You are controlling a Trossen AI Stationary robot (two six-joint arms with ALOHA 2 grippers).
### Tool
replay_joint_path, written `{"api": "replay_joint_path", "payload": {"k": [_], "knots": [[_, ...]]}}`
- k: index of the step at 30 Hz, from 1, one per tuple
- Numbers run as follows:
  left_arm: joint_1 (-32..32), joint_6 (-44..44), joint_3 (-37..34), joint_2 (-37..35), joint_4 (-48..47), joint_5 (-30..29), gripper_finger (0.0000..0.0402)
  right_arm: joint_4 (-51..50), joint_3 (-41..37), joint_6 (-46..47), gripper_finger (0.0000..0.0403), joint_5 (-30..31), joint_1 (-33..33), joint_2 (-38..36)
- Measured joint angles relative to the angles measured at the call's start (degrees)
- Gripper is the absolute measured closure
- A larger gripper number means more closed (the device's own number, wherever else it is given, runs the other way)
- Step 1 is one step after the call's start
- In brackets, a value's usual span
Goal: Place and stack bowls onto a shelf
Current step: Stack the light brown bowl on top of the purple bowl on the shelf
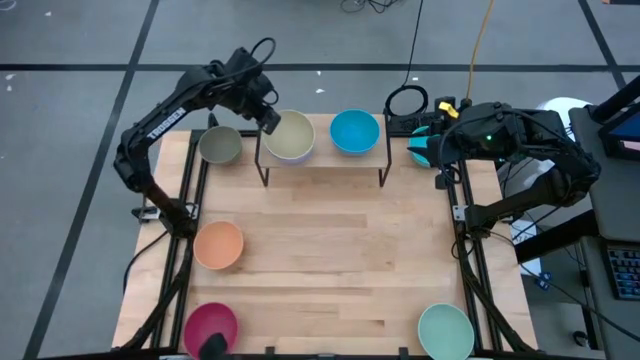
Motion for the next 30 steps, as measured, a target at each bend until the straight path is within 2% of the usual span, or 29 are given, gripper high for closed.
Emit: {"api": "replay_joint_path", "payload": {"k": [9, 16, 19, 24, 30], "knots": [[-4.97, 1.15, 0.07, -2.25, -0.85, -1.75, 0.0279, -0.09, -0.02, 2.41, 0.0293, -0.02, -0.02, 0.07], [-7.81, 2.18, 0.04, -1.74, -0.76, -14.00, 0.0281, -0.11, -0.02, 2.33, 0.0293, -0.02, -0.01, 0.09], [-8.05, -0.73, 0.07, -1.98, 1.02, -15.38, 0.0306, -0.10, -0.02, 2.30, 0.0293, -0.02, 0.00, 0.09], [-7.97, -0.62, 0.04, -1.87, 3.74, -15.61, 0.0387, -0.09, -0.02, 2.27, 0.0293, -0.02, 0.00, 0.11], [-7.80, 0.13, 0.02, -0.90, 4.73, -16.35, 0.0398, -0.09, -0.02, 2.27, 0.0293, -0.02, -0.02, 0.11]]}}
